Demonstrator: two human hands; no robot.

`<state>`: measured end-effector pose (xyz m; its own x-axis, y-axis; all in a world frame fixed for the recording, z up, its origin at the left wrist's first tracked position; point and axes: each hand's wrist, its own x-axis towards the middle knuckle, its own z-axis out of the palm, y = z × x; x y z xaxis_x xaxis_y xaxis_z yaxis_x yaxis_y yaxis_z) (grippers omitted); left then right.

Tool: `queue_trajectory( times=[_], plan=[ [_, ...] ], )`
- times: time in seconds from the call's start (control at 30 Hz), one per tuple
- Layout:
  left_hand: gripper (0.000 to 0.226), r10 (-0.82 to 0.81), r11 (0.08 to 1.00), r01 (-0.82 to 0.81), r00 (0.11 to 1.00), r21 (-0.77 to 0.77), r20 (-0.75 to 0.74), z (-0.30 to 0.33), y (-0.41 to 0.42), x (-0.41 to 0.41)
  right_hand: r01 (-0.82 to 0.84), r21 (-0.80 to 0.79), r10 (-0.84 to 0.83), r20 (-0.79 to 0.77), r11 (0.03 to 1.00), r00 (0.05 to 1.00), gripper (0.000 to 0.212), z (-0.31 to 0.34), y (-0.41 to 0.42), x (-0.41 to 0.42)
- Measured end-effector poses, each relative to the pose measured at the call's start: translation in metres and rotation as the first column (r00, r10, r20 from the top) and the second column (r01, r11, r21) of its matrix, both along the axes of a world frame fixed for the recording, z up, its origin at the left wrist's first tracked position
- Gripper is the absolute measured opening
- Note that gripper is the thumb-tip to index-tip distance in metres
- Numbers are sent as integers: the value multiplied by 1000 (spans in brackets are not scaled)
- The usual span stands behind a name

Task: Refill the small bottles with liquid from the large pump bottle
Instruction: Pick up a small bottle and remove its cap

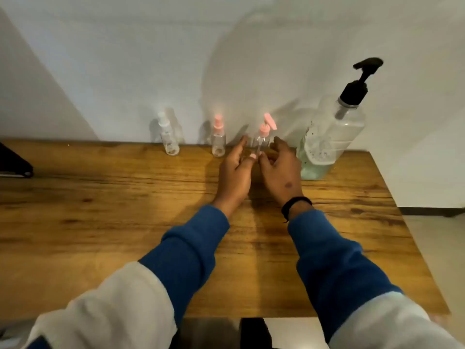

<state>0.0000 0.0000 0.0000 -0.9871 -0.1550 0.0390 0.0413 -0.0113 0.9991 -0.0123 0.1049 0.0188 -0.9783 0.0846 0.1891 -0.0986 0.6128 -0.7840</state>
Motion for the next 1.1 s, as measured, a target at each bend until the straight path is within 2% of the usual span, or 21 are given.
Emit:
queue_trajectory(
  times=[0.13, 0.5, 0.6, 0.73, 0.97, 1.1],
  plan=[
    [51, -4, 1000, 4, 1000, 0, 4, 4, 5, -5, 9, 40, -7, -59, 999, 998, 27, -1, -3, -5],
    [47, -5, 997, 7, 1000, -72, 23, 6, -17, 32, -51, 120, 54, -24, 992, 998, 17, 8, -12, 22],
    [45, -21, 994, 26, 999, -106, 46, 16, -33, 62, -95, 147, 90, 41, 984, 995, 19, 12, -22, 46],
    [40, -24, 989, 37, 995, -145, 92, 22, -55, 98, -139, 102, 127, 109, 985, 986, 25, 20, -34, 82],
    [34, -20, 988, 43, 988, -151, 151, 35, -77, 150, -164, 51, 154, 158, 985, 975, 29, 27, -52, 132],
    [35, 19, 991, 4, 986, -137, 166, 35, -78, 162, -157, 57, 148, 136, 986, 980, 26, 25, -56, 144]
  ],
)
